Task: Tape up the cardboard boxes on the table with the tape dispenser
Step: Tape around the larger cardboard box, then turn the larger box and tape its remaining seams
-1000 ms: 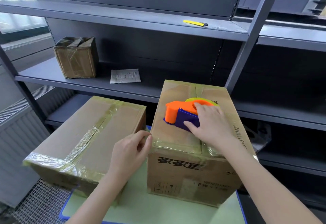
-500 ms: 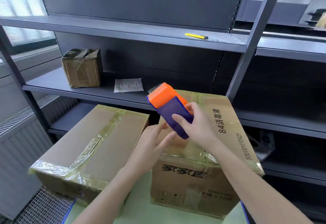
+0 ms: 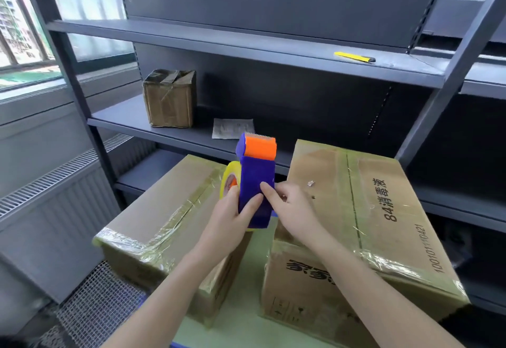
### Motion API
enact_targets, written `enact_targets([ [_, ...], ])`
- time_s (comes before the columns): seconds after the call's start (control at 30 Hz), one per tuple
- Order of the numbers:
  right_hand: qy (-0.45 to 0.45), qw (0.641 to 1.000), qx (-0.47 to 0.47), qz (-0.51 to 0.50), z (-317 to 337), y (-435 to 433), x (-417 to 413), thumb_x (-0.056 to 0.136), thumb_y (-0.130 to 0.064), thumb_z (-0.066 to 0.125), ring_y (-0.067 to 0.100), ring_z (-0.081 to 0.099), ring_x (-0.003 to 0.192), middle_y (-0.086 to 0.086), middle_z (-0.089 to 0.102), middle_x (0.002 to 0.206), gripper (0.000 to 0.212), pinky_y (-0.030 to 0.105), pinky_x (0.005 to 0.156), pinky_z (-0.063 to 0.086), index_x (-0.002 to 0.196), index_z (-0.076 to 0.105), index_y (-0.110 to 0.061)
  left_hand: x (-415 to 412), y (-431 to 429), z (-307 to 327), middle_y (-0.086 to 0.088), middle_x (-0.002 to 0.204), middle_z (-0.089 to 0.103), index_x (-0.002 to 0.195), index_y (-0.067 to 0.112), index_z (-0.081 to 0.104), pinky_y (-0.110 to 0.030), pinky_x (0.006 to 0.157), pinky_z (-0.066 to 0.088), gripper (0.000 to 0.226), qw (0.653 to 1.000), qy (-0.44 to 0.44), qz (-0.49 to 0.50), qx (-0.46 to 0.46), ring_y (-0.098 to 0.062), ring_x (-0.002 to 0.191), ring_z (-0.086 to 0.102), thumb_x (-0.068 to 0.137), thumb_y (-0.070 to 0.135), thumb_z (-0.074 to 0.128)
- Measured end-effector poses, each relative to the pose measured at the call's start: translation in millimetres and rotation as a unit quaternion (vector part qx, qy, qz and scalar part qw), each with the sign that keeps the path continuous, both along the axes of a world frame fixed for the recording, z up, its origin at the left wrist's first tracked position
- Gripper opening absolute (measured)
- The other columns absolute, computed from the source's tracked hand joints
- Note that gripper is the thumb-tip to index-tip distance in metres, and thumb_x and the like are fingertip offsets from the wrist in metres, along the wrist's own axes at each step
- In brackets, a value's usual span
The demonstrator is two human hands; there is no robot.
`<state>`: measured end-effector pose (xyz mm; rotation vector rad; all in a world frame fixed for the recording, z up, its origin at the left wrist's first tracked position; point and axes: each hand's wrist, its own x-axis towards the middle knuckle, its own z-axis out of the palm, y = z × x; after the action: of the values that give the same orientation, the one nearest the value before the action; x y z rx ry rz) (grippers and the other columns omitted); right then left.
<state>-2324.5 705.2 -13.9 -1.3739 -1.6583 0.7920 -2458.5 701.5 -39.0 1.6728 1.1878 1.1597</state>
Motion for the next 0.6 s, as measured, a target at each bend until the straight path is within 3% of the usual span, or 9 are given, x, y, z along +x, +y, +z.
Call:
enact_targets([
  [0.07, -0.107, 0.994, 0.007, -0.031, -7.3, 2.1, 5.9, 0.095, -0.028, 0.054, 0.015, 0.060, 0.084, -0.003, 0.068, 0.088, 0.018, 0.035, 0.075, 0.049, 0.093, 0.070, -0.020, -9.2, 4.0, -12.7, 0.001, 0.088, 0.058, 0.088, 0.006, 0.054, -0.021, 0.073, 0.042, 0.027, 0.995, 0.094, 0.031, 0.005, 0.015, 0.087, 0.044, 0.096, 0.030, 0.048],
  [0.17, -0.301, 0.952, 0.009, -0.051, -14.5, 1.8, 11.2, 0.092, -0.034, 0.055, 0.018, 0.049, 0.112, 0.000, 0.060, 0.116, 0.037, 0.032, 0.096, 0.039, 0.125, 0.059, -0.018, -26.1, 18.0, -39.5, -0.003, 0.067, 0.047, 0.069, 0.011, 0.038, -0.037, 0.063, 0.037, 0.039, 0.959, 0.262, 0.102, 0.035, -0.021, 0.067, 0.045, 0.094, 0.039, 0.049],
  [0.27, -0.371, 0.928, -0.006, -0.042, -20.8, -0.9, 7.1, 0.092, -0.043, 0.049, 0.018, 0.035, 0.128, -0.003, 0.048, 0.134, 0.049, 0.031, 0.106, 0.028, 0.136, 0.048, -0.021, -41.0, 30.6, -62.1, 0.002, 0.057, 0.038, 0.062, 0.016, 0.028, -0.036, 0.057, 0.029, 0.045, 0.897, 0.410, 0.152, 0.071, -0.025, 0.059, 0.042, 0.090, 0.040, 0.054],
  [0.4, -0.458, 0.889, 0.003, -0.026, -34.9, -7.5, -0.2, 0.091, -0.037, 0.040, 0.026, 0.029, 0.135, 0.003, 0.044, 0.140, 0.043, 0.036, 0.110, 0.023, 0.126, 0.056, -0.018, -54.2, 37.2, -82.1, -0.006, 0.065, 0.060, 0.068, 0.014, 0.040, -0.031, 0.057, 0.027, 0.039, 0.860, 0.484, 0.143, 0.073, -0.029, 0.064, 0.058, 0.085, 0.040, 0.062],
  [0.53, -0.500, 0.864, 0.040, -0.056, -43.1, -8.1, -4.1, 0.064, -0.025, 0.047, 0.035, 0.060, 0.103, 0.006, 0.071, 0.095, 0.032, 0.045, 0.091, 0.048, 0.080, 0.073, -0.015, -53.3, 33.7, -96.2, -0.003, 0.056, 0.058, 0.063, 0.018, 0.036, -0.029, 0.055, 0.027, 0.046, 0.840, 0.522, 0.116, 0.093, -0.026, 0.056, 0.059, 0.071, 0.041, 0.076],
  [0.6, -0.517, 0.853, 0.050, -0.052, -42.6, -7.5, -5.6, 0.062, -0.025, 0.049, 0.036, 0.063, 0.098, 0.005, 0.071, 0.089, 0.028, 0.046, 0.087, 0.051, 0.074, 0.072, -0.015, -51.9, 31.1, -100.8, -0.003, 0.055, 0.058, 0.062, 0.019, 0.036, -0.030, 0.054, 0.030, 0.048, 0.841, 0.524, 0.115, 0.076, -0.026, 0.054, 0.058, 0.070, 0.041, 0.077],
])
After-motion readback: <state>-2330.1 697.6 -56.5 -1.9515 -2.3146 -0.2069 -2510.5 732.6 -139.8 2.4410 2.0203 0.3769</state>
